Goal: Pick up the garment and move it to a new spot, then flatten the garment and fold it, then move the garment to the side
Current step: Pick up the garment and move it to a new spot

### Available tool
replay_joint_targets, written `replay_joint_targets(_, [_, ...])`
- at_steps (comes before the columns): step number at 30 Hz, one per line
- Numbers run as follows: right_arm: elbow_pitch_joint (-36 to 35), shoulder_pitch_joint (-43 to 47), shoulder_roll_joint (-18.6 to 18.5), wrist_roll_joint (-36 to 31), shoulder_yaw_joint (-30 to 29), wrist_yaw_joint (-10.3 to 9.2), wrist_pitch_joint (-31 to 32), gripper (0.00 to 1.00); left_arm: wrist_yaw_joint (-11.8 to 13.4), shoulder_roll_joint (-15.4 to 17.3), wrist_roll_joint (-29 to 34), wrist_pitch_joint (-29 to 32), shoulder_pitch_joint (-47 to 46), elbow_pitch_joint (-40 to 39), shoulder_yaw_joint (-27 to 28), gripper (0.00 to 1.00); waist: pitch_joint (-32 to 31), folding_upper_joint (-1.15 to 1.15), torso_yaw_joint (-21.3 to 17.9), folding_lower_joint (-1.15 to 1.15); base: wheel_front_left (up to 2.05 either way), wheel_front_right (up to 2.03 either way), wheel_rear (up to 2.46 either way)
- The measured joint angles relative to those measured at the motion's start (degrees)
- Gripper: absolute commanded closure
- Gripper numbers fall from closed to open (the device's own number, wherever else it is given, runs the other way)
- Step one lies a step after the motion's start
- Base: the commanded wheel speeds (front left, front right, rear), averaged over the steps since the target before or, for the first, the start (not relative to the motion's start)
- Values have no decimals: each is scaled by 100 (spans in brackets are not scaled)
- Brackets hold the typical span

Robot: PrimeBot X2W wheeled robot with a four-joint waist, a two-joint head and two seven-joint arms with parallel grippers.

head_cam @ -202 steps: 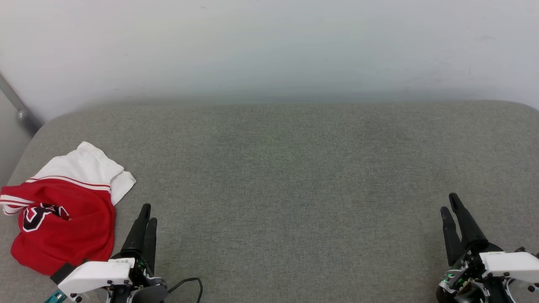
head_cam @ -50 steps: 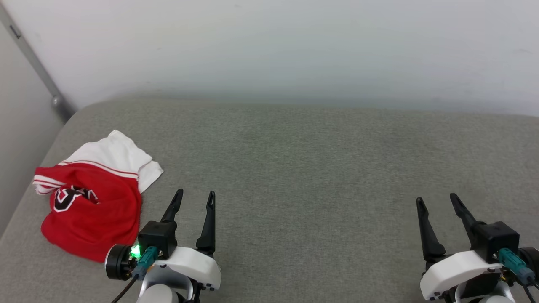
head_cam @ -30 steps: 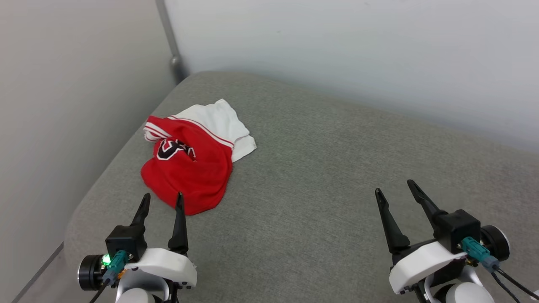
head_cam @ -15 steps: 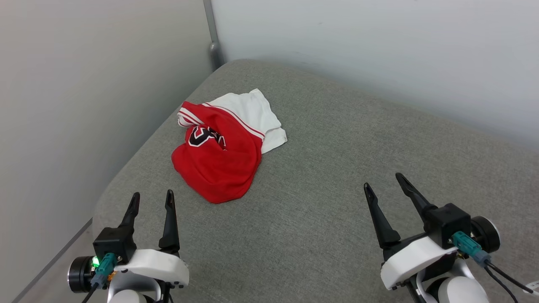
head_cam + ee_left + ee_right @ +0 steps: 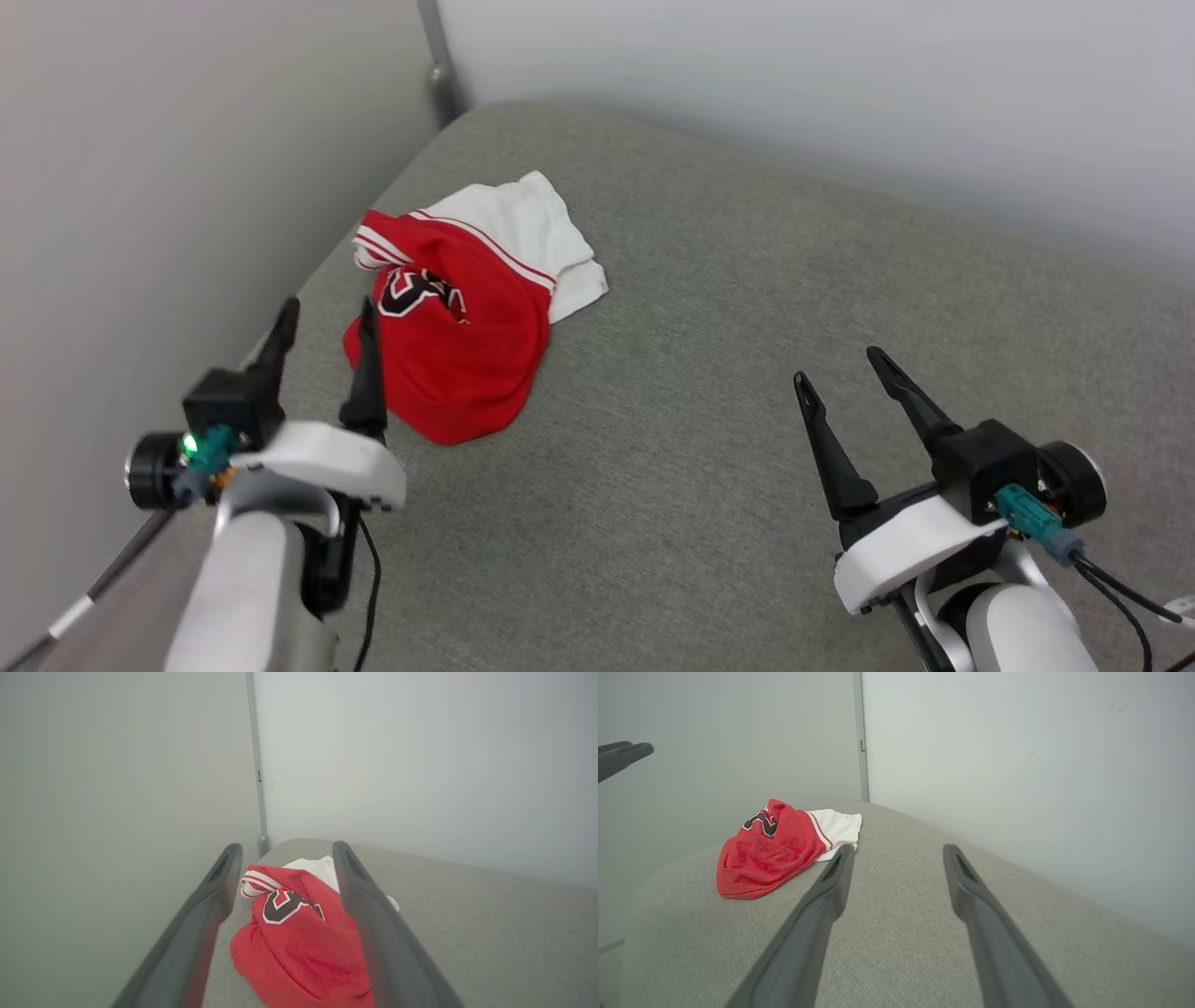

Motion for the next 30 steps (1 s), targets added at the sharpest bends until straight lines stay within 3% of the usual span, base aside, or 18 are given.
replay_joint_targets(6, [-165, -275, 2, -141, 77, 0, 94, 0, -212, 600, -258, 859, -1198, 226, 258, 0, 519, 0, -516, 0, 0, 0, 0])
replay_joint_targets(12, [-145, -467, -1, -185, 25, 0, 46, 0, -448, 1293, -699, 2520, -2012, 991, 344, 0, 1112, 0, -1116, 0, 0, 0, 0])
replay_joint_targets(18, [38, -701, -3, -131, 12, 0, -131, 0, -538, 1808, -1145, 4074, -2210, 1934, 363, 0, 1579, 0, -1713, 1, 0, 0, 0])
replay_joint_targets(21, [133, -779, -3, -89, 26, 0, -214, 0, -533, 1949, -1373, 4575, -2213, 2375, 495, 0, 1767, 0, -1951, 1, 0, 0, 0])
replay_joint_targets(28, [315, -906, -3, -29, 29, 0, -322, 0, -361, 2117, -1692, 5085, -2395, 2810, 751, 0, 2046, 0, -2271, 0, 0, 0, 0])
replay_joint_targets(29, [315, -906, -3, -29, 29, 0, -322, 0, -361, 2117, -1692, 5085, -2395, 2810, 751, 16, 2046, 0, -2271, 0, 0, 0, 0])
replay_joint_targets(30, [333, -919, -3, -29, 19, 0, -334, 0, -361, 2115, -1760, 5168, -2431, 2842, 773, 58, 2057, 0, -2287, 0, 0, 0, 0])
